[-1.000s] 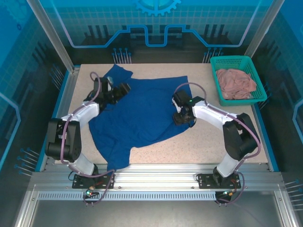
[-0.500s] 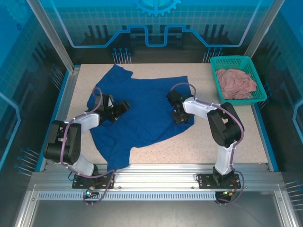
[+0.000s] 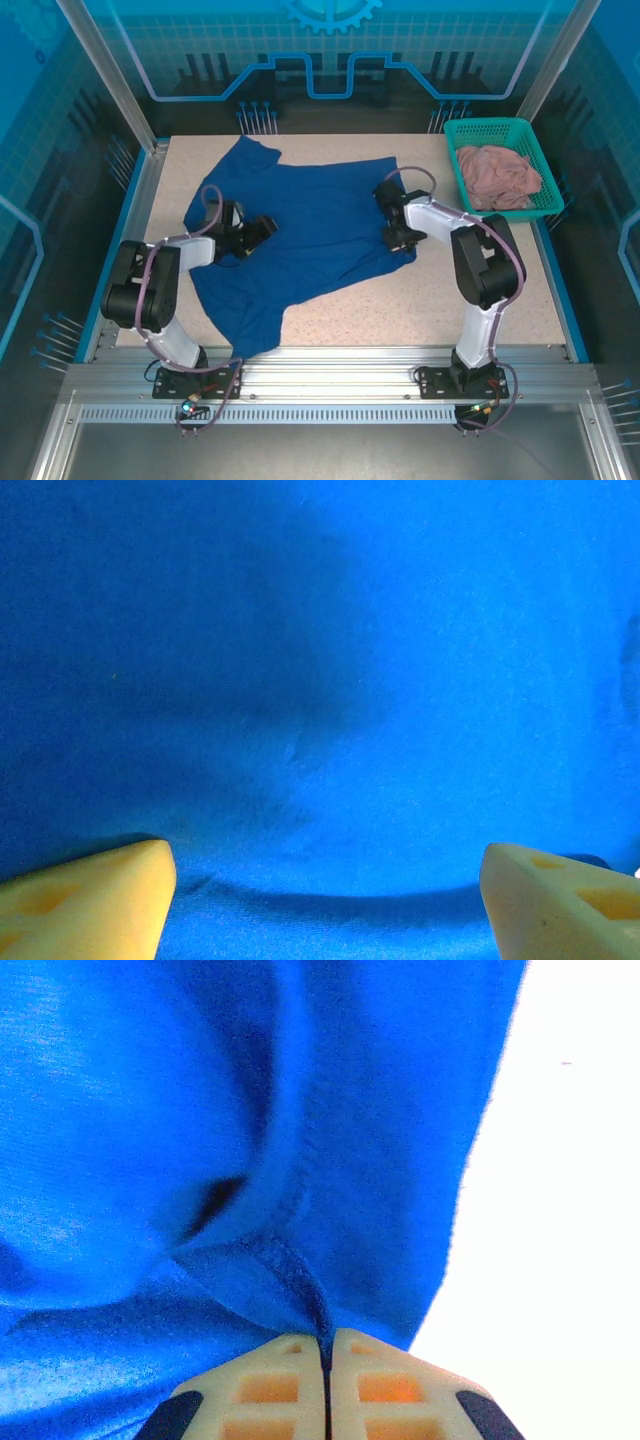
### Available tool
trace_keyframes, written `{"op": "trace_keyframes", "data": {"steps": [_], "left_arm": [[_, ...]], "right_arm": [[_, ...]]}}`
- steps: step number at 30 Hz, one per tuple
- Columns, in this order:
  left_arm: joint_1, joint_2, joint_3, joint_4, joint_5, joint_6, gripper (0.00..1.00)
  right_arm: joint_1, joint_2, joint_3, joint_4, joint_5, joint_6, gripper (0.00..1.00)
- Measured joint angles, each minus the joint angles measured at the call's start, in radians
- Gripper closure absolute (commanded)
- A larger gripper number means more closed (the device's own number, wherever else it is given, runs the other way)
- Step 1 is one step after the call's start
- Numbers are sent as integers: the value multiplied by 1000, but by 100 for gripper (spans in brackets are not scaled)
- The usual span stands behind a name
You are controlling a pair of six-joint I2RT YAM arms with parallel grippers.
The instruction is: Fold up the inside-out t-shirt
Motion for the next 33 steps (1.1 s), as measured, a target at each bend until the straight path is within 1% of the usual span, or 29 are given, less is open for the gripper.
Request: {"op": "trace_keyframes", "data": {"steps": [6,12,16,22,27,30,33], "left_arm": [[0,23,14,28,4,0,19],[0,34,23,40,8,1,19],[0,43,30,46,8,1,19],[0,48,35,47,11,5,19],[0,48,35,46,12,5,19],[0,48,35,46,12,5,19],[0,48,35,47,13,5,19]], "right_arm": [[-73,-71,0,-12,5,-6,87],[-129,-92,-3,-40,23,-11,72],[-133,-122,-21,-41,-10,-4,64],[-136,-147,-42,-31,-91,0,60],[-179,-141,-52,-17,-182,7,56],[-214,-132,-68,-3,-235,19,56],[-247,-120,-80,8,-283,20,60]]}}
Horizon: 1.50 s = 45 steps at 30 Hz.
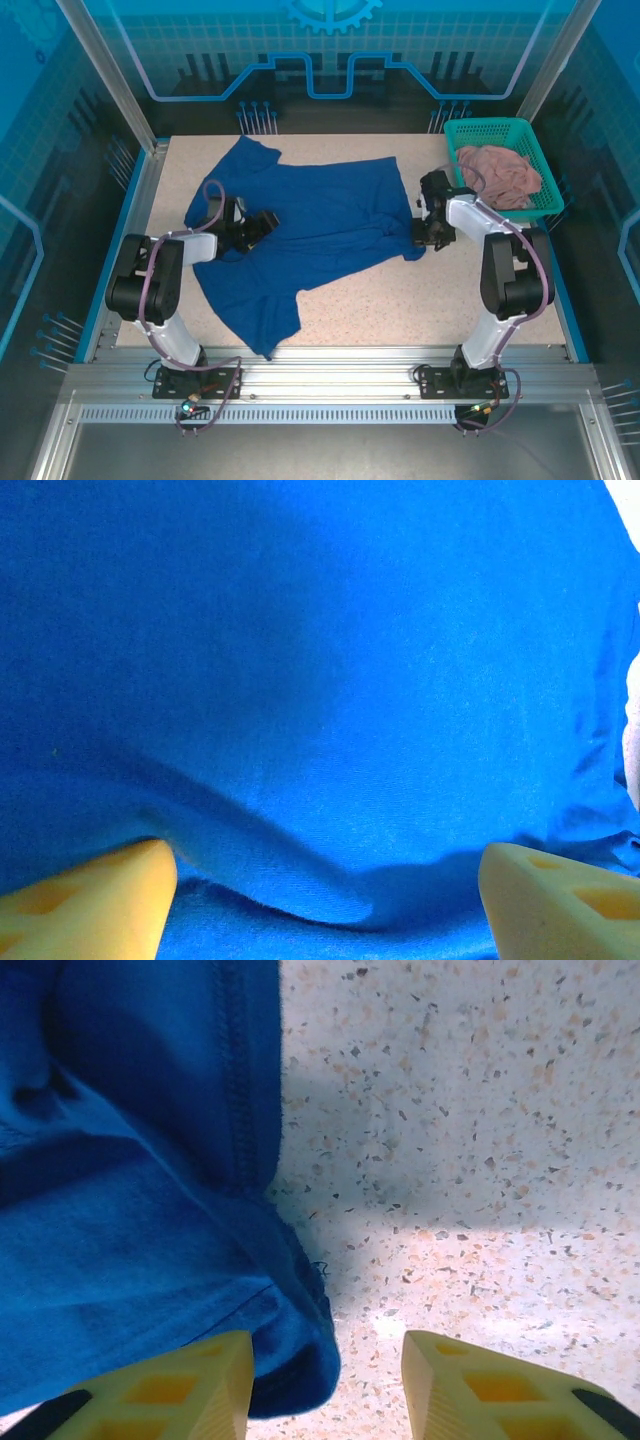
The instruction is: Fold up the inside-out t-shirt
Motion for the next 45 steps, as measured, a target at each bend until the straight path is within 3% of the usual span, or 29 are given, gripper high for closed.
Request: {"op": "trace_keyframes", "data": {"steps": [13,18,25,28,37,45], "left_arm": [[0,1,0,0,3,2,19],[0,2,1,0,5,3,19],[0,2,1,0,6,3,19],[0,2,1,0,6,3,19],[2,2,1,0,13,3,19],[2,-2,1,-5,14,3,19]], "right_arm": [[-32,97,21,39,-99,-21,90],[-32,55,5,70,-135,-25,96],[-60,-272,-136,150,-389,-29,96],[-84,-345,-152,169,-527,-35,96],[-137,-352,-227,196,-809,-35,97],[-182,-279,-327,208,-889,22,93]]}}
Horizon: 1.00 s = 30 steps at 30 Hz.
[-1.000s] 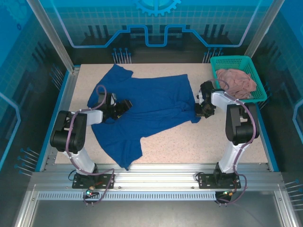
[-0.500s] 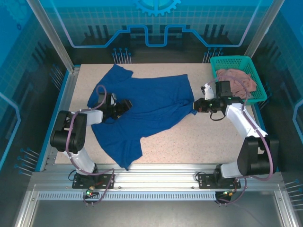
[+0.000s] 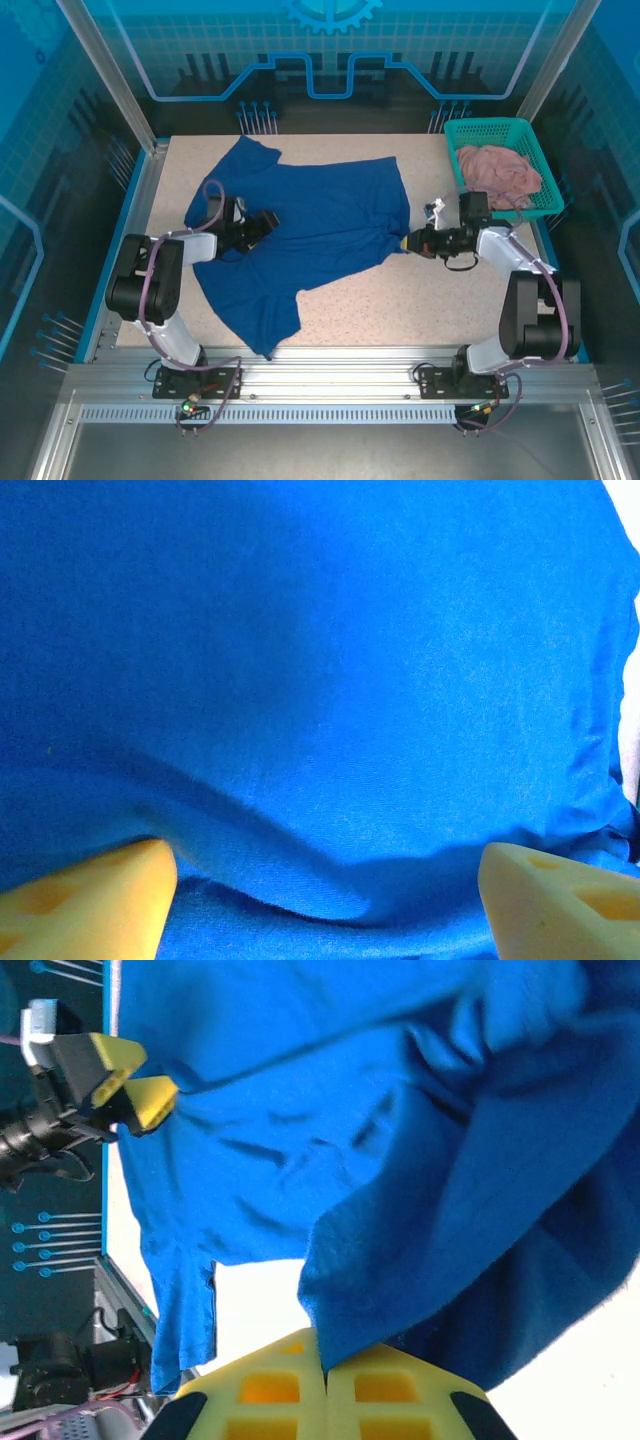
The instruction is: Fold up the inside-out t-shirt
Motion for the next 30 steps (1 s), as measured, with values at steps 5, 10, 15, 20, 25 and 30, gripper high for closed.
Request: {"op": "trace_keyframes", "data": {"steps": [5,10,15,20,25,30], "left_arm": [[0,-2,0,-7,6,0,19],[0,-10,0,-28,7,0,19],[0,-22,-1,-55,7,0,19],[0,-39,-3,-81,7,-1,19],[0,-90,-16,-112,5,0,19],[-18,-275,-87,-199,-66,0,19]], "right_arm": [[-13,29,-39,-21,21,39,87],[-12,58,-39,6,89,99,86],[-11,65,-38,10,175,124,79],[-11,67,-38,24,204,135,86],[-11,66,-38,66,212,158,96],[-4,61,-35,108,230,180,98]]}}
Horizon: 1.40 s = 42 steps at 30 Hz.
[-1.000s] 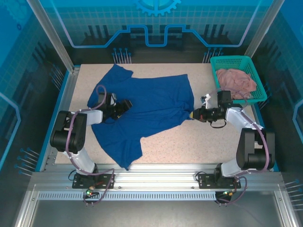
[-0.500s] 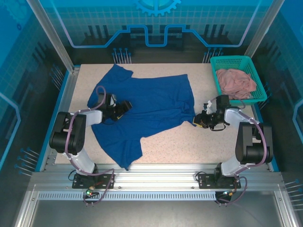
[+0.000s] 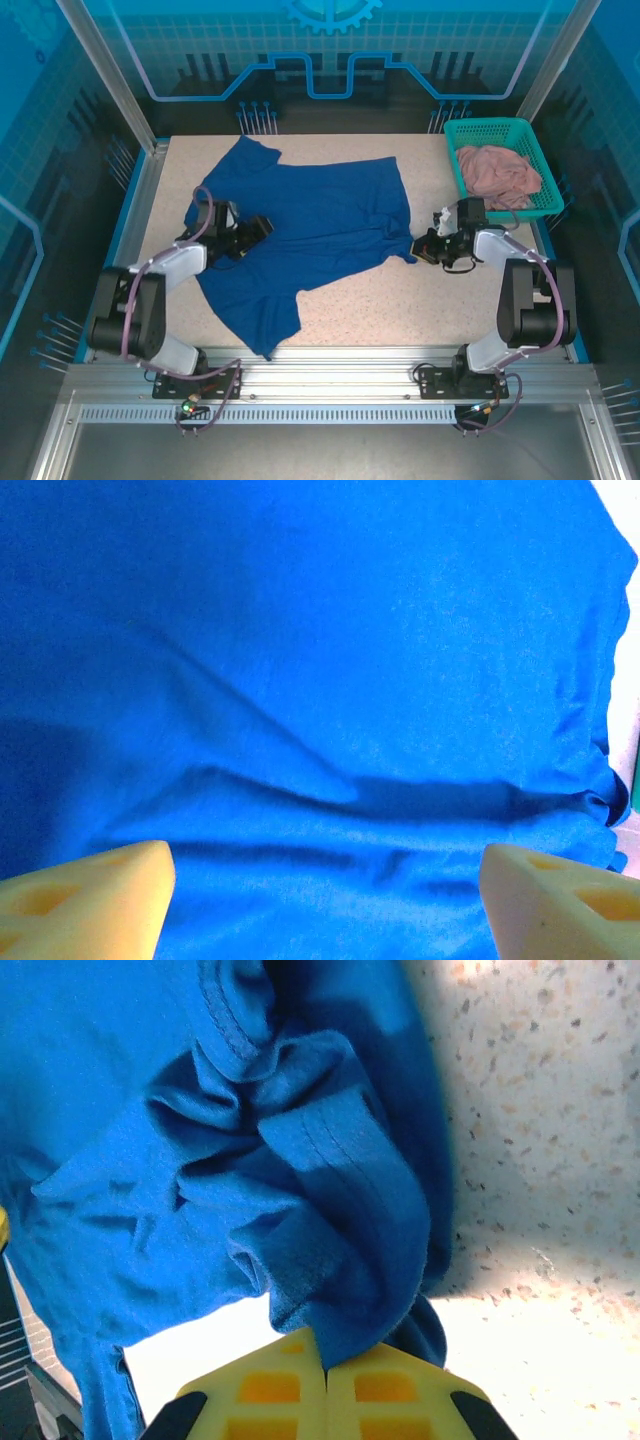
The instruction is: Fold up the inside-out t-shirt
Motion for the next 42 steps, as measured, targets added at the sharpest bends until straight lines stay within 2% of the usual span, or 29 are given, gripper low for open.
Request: {"op": "trace_keyframes", "data": {"steps": [4,7,10,13,24,33,39,42], "left_arm": [[-124,-179,-74,-129,-109,-1,20],[-216,-288,-124,-261,-183,-3,25],[-241,-360,-162,-367,-232,-1,27],[-249,-350,-161,-382,-228,16,28],[-364,71,27,-171,-90,42,27],[-373,369,284,-32,-57,60,28],[-373,543,537,-60,-60,116,25],[-373,541,584,-81,-66,149,24]], "right_arm": [[33,-2,13,15,33,6,98],[47,-4,18,24,49,6,98],[58,-4,27,26,56,6,98],[66,-4,51,30,65,5,98],[66,-3,113,20,123,-16,97],[66,29,166,17,154,-20,97],[66,42,195,17,180,-20,97],[66,41,202,17,196,-21,97]]}}
